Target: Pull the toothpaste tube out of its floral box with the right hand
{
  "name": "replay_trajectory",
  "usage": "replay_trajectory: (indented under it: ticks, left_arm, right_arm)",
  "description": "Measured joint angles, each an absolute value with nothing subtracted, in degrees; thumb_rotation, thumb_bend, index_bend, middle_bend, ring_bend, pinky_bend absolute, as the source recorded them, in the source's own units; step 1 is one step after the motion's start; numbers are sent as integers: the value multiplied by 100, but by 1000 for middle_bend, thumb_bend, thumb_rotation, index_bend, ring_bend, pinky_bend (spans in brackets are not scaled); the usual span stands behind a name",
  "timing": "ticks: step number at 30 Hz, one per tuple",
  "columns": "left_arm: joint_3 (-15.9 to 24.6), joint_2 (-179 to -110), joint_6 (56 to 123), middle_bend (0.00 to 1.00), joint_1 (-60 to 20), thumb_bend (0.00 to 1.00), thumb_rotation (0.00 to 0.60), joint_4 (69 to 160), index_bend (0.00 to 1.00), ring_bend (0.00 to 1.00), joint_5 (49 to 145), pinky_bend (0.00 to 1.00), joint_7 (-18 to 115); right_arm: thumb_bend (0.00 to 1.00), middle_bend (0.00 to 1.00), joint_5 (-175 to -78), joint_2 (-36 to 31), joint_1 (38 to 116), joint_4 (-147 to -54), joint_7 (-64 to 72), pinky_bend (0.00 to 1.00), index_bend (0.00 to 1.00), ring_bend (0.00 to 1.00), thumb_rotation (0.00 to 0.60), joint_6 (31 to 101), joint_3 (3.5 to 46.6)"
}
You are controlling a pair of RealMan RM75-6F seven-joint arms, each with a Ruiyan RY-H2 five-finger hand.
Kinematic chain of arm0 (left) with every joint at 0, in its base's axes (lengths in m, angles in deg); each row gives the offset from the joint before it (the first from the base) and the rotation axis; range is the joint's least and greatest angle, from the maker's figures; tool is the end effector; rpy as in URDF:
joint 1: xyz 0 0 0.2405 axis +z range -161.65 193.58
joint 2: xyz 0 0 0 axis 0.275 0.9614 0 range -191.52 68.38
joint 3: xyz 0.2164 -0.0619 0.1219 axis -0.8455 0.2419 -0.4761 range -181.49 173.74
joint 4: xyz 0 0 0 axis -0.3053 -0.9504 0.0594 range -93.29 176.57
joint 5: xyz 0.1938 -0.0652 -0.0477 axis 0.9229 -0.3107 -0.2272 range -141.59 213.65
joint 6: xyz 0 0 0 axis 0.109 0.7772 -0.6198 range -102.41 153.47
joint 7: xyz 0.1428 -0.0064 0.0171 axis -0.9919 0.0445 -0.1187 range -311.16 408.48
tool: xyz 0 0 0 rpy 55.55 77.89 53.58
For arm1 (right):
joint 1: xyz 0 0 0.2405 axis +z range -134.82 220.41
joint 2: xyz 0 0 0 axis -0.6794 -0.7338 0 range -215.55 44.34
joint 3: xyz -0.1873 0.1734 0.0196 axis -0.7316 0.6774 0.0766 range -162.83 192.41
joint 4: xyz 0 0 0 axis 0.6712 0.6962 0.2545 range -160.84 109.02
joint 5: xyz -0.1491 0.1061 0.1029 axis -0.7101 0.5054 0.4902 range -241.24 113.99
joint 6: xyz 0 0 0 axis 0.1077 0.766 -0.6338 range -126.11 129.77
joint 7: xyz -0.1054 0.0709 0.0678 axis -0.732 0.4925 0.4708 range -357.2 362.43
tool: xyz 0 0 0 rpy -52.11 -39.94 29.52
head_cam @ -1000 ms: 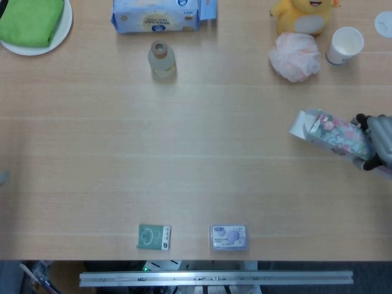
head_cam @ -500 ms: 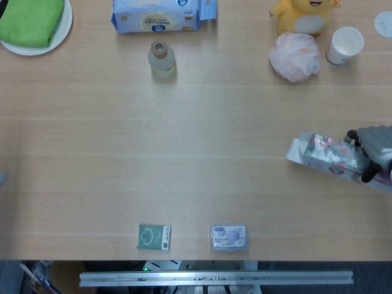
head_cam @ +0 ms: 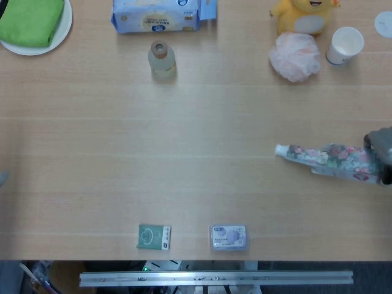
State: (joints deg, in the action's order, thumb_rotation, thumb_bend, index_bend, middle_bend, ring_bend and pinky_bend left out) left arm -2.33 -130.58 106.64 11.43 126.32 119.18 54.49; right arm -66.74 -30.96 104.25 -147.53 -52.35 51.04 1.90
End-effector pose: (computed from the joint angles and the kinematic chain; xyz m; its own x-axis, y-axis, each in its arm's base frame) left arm -0.3430 0.1750 0.1351 0.3379 0.0874 0.9371 0.9372 0.0601 -0.3435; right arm -0.2161 -0.2620 0.0978 0.5594 -0.7732 0.2987 -0.6389 -0.1726 0.7497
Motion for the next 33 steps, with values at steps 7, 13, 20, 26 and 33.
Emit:
replay_trajectory:
  ticks: [7,13,20,26,33]
  left_arm:
    - [-234,-13070,10652,0,1138,171,600,12628,11,0,11909,240,5449]
    - [-234,-13085,10644,0,1137,171,600,12616,11,0,11902,240,5457]
    - [-237,-13098,10640,0,1138,171,600,12604,11,0,11897,240,5467]
    - [-238,-13099,10638,0,1139,171,600,12605,11,0,11892,240,5466]
    - [-243,-13106,10630,0,1146,171,600,12582,11,0,11881,240,5487]
  right_arm:
    - [367,471,-6843,-3178,10542,-15068,-5098,519,464,361,600,5439,69]
    - [367,470,-7304,-3629,10508,-15448,-4839,519,464,361,600,5475,34]
    - [368,471,-7817,-4090,10374,-15710,-4467,519,464,361,600,5471,18]
    - [368,471,-8092,-4204,10255,-15739,-4283,519,464,361,600,5442,21]
    - [372,474,-8247,-4381,10191,-15782,-4099,519,464,362,600,5420,43]
